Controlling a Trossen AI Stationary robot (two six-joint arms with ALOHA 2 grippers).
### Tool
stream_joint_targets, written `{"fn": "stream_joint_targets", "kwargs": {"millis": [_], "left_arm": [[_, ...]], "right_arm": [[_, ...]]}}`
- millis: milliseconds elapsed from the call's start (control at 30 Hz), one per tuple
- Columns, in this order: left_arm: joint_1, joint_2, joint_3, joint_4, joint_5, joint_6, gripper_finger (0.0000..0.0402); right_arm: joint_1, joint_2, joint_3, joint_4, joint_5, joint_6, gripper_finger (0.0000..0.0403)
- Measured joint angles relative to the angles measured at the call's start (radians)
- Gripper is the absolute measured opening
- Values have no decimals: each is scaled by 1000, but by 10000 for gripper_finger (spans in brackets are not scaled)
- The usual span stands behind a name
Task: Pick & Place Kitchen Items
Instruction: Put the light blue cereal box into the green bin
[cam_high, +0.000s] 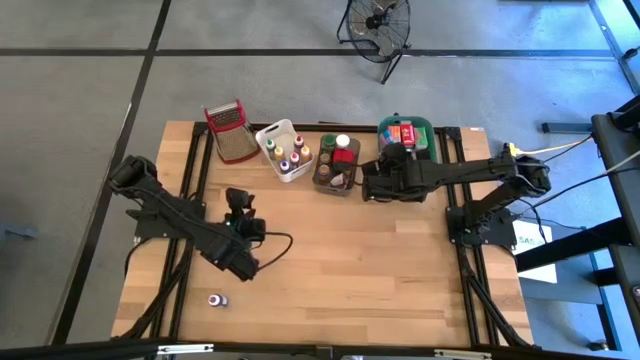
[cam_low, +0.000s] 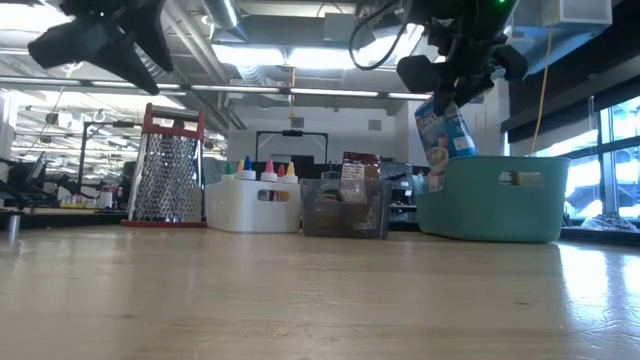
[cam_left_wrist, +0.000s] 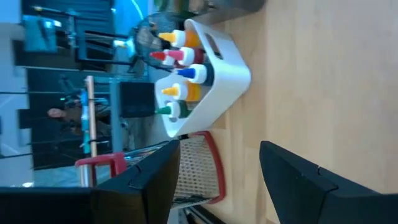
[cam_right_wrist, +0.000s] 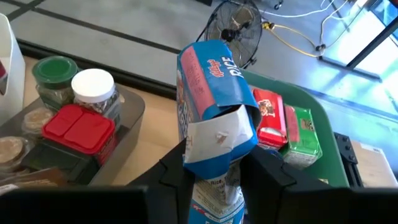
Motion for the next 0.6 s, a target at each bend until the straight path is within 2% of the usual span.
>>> {"fn": "stream_joint_targets", "kwargs": {"millis": [233,600], "left_arm": [[-18,-16,-83,8,-43,-17,215],[-58,-16,-110,39,-80,-52,212]], "right_arm": [[-1,0,0,-14,-15,20,112],[-38,2,-80,-42,-31,160,112]]}}
